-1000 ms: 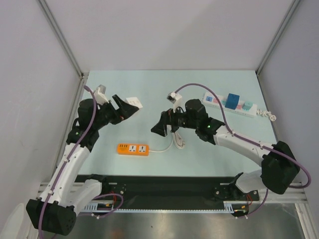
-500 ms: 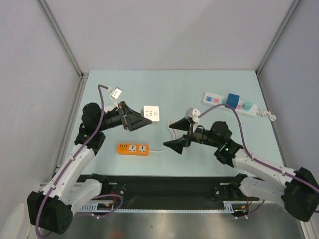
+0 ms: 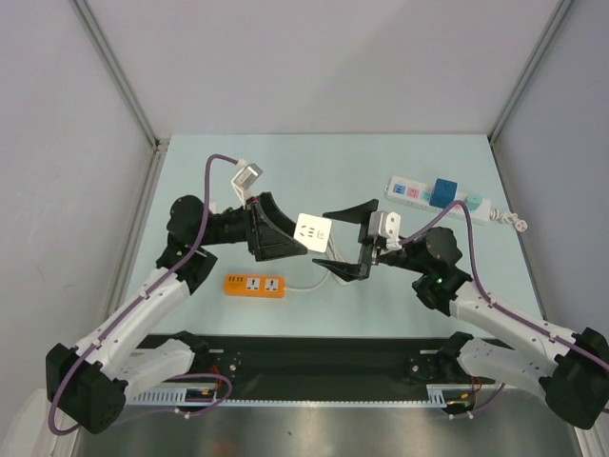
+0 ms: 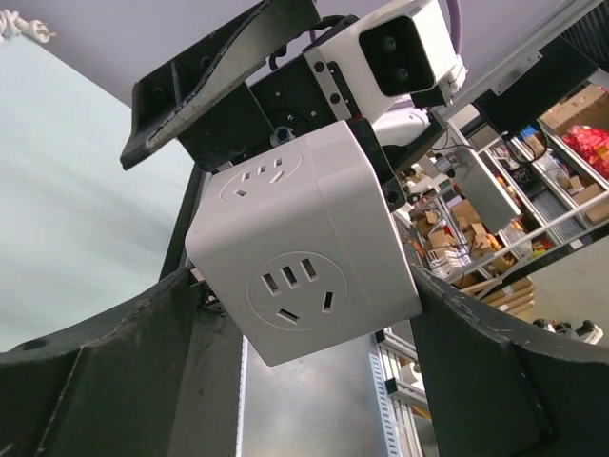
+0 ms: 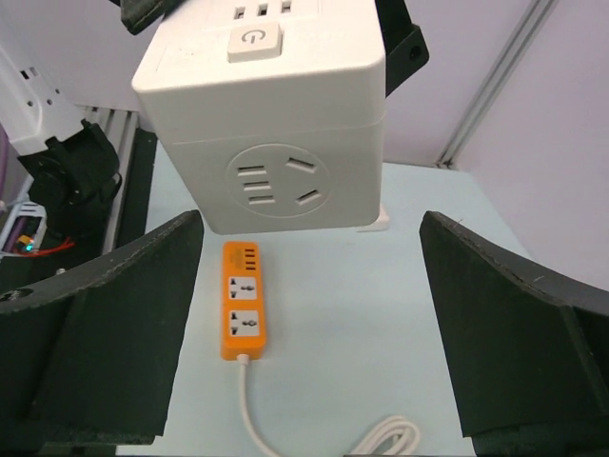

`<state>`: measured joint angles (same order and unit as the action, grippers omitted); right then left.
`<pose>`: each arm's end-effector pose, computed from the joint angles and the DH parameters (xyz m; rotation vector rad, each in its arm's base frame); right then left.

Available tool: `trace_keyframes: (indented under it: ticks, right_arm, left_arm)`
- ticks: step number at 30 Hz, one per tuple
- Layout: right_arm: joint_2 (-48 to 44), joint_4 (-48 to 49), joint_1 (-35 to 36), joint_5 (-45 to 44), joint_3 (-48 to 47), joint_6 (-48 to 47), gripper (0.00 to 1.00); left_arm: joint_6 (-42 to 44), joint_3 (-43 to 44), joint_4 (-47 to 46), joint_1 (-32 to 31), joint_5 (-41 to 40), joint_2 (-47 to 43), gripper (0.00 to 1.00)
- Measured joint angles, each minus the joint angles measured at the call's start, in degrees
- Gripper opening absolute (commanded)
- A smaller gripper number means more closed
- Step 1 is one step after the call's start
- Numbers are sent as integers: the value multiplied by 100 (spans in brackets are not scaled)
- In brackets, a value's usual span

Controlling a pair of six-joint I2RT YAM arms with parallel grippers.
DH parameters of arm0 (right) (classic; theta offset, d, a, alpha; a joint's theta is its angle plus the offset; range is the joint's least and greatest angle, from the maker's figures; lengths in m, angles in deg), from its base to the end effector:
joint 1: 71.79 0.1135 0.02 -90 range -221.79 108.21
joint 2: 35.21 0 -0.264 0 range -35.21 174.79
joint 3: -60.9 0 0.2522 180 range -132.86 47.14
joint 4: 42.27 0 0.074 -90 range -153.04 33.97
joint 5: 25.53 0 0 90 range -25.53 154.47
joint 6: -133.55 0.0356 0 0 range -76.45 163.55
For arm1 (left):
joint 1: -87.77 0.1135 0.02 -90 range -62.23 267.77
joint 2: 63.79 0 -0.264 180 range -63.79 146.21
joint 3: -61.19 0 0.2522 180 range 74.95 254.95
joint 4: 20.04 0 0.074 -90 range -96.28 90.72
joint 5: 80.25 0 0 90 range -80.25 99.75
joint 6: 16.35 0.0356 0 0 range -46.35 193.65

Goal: Insert the plug

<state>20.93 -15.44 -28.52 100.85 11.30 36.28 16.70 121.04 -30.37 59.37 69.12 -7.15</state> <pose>0.1455 0.1660 0.3396 -1.0378 0.8547 0.9195 0.1756 -0.1298 0.3697 0.6508 1.6425 -1.8315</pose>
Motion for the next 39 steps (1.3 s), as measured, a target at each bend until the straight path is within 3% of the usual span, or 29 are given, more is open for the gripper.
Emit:
trace_keyframes:
  ticks: [6, 10, 13, 14, 16, 17, 18, 21, 23, 28, 39]
  right_arm:
    - [22, 81, 125, -44, -52, -358, 99]
    - [33, 192, 227, -98, -74, -501, 92]
    - [90, 262, 271, -103, -125, -638, 52]
    - [107, 262, 278, -107, -129, -621, 32]
    - [127, 343, 260, -109, -133, -570, 15]
    - [136, 365, 260, -120, -133, -568, 0]
    - [140, 393, 264, -116, -133, -568, 0]
    - [138, 358, 262, -149, -133, -608, 0]
    - [111, 140, 262, -181, -138, -671, 0]
    - [46, -614, 289, -267, -223, -870, 0]
    - [474, -2133, 306, -691, -531, -907, 0]
  left_arm:
    - [-155, 4, -96, -160, -24, 107, 0]
    - [-243, 4, -144, -197, -50, 214, 3]
    - [-313, 4, -175, -236, -68, 310, 14]
    - [-299, 4, -208, -249, -70, 343, 22]
    - [-313, 4, -306, -249, -101, 372, 40]
    - [-308, 4, -334, -249, -116, 372, 52]
    - [-313, 2, -365, -249, -131, 372, 75]
    - [-208, 11, -271, -251, -184, 363, 93]
    - [203, 157, 308, -262, -249, 339, 100]
    - [1464, 1180, 2457, -334, -988, 334, 100]
    - [2739, 1526, 4489, -343, -2166, 455, 97]
